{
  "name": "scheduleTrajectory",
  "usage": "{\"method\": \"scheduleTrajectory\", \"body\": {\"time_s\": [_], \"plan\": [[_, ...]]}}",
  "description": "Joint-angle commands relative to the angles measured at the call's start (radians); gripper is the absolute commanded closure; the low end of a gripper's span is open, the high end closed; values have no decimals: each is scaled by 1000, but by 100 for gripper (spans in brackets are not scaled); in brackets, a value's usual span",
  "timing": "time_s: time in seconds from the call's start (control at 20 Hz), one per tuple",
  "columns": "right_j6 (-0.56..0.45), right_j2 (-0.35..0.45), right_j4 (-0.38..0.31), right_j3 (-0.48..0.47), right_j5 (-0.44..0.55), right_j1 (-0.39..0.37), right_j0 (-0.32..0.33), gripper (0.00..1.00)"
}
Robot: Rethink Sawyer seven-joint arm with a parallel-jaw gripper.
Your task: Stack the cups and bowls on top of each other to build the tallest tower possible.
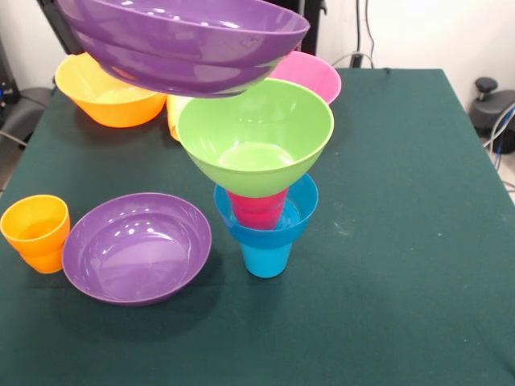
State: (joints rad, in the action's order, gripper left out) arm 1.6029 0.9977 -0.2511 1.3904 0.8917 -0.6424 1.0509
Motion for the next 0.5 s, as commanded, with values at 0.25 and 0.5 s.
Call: {"method": "scheduleTrajectory", "body": {"time_s": [0.25, 0.5], "plan": [[137, -101, 40, 77, -85, 47, -71, 100], [126, -103, 56, 90, -104, 63, -66, 100]]}}
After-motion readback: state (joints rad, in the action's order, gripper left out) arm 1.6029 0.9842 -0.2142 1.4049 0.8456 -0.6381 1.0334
